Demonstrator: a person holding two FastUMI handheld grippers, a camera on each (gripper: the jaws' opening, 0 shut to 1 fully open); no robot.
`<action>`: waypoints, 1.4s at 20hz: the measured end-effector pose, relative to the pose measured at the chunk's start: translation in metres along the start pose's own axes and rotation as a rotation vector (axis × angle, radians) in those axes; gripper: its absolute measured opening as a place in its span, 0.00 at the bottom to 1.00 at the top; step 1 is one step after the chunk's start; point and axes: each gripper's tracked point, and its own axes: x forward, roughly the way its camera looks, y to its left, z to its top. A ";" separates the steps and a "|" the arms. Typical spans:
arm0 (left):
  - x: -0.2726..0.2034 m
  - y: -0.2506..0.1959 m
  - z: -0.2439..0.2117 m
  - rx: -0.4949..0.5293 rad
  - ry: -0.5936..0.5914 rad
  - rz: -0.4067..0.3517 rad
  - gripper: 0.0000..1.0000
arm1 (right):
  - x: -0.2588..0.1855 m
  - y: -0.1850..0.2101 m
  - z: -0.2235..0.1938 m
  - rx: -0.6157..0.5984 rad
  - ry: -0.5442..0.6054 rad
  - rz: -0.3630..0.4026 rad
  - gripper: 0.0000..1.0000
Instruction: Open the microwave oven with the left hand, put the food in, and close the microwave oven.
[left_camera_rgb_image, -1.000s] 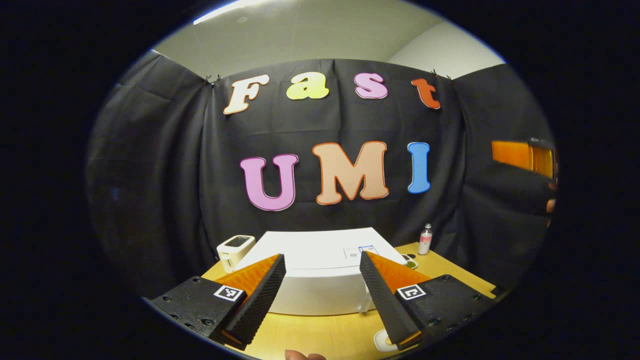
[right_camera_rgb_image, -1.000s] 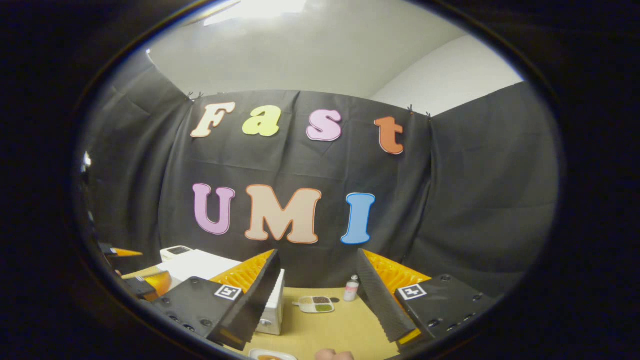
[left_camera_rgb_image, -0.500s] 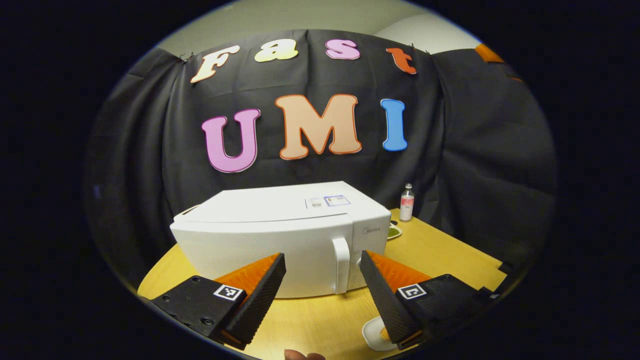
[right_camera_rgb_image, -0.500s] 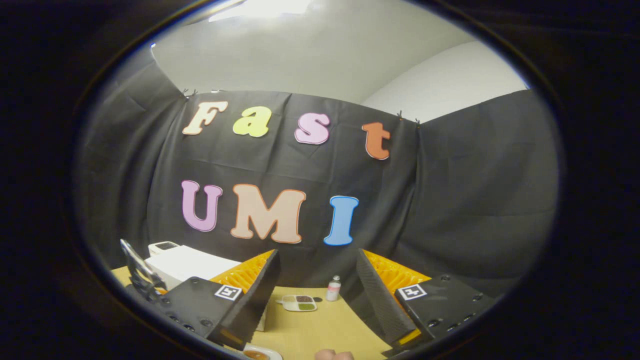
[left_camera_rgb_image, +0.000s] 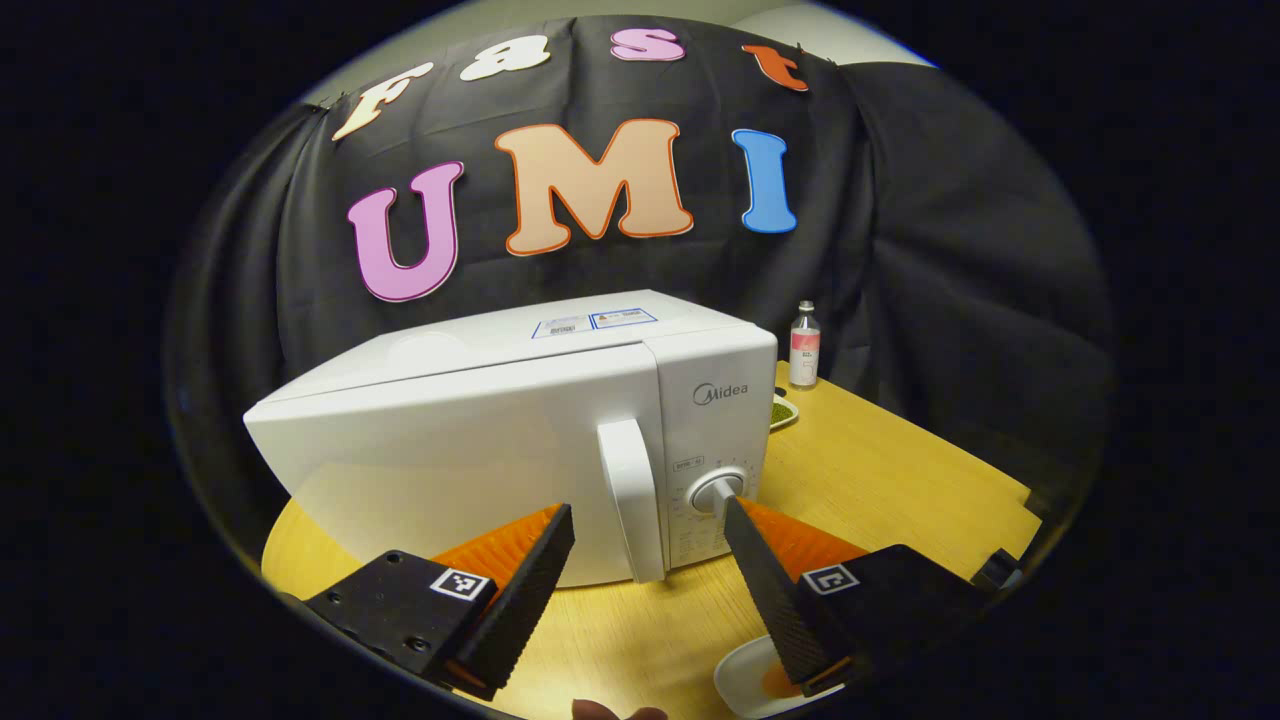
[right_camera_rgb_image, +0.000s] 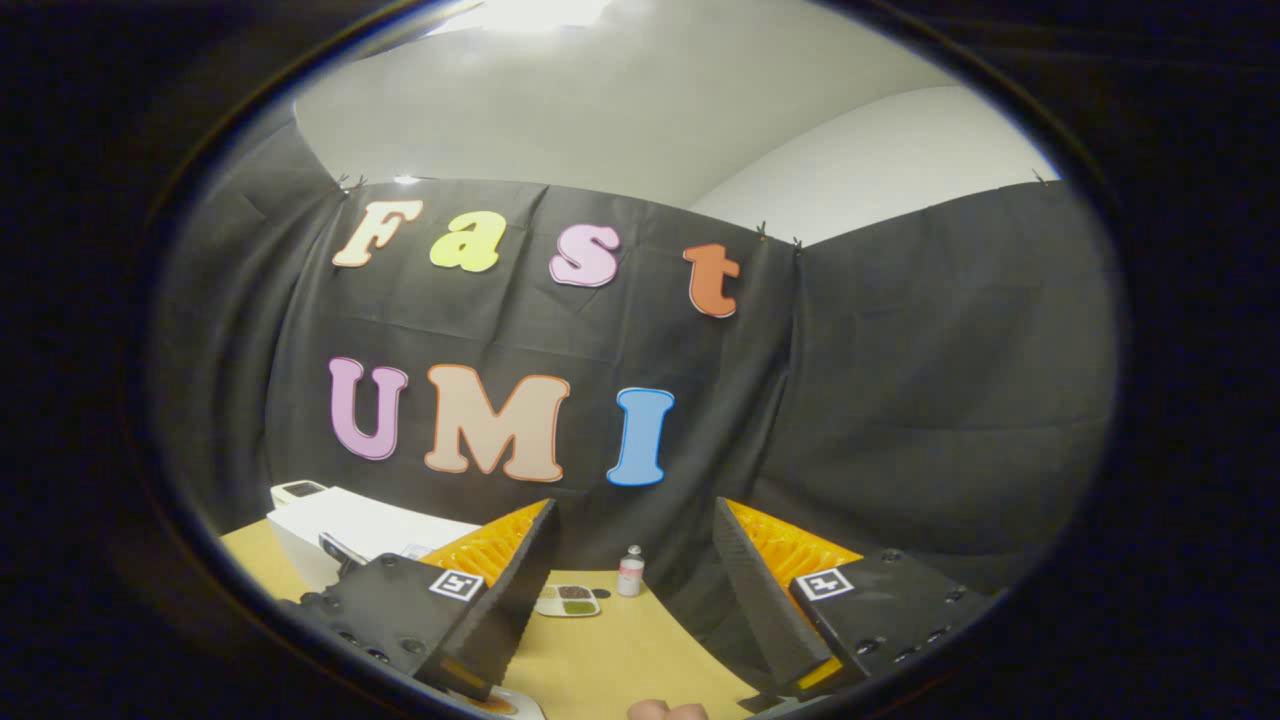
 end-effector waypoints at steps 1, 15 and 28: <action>0.004 -0.002 -0.002 -0.003 0.009 -0.005 0.98 | -0.001 -0.002 -0.001 -0.004 0.006 -0.002 0.96; 0.022 0.006 -0.004 -0.053 0.041 0.066 0.14 | -0.009 -0.021 -0.012 -0.023 0.038 -0.025 0.96; -0.059 0.005 -0.034 -0.101 0.062 -0.001 0.09 | -0.006 0.000 -0.032 0.024 0.055 0.046 0.97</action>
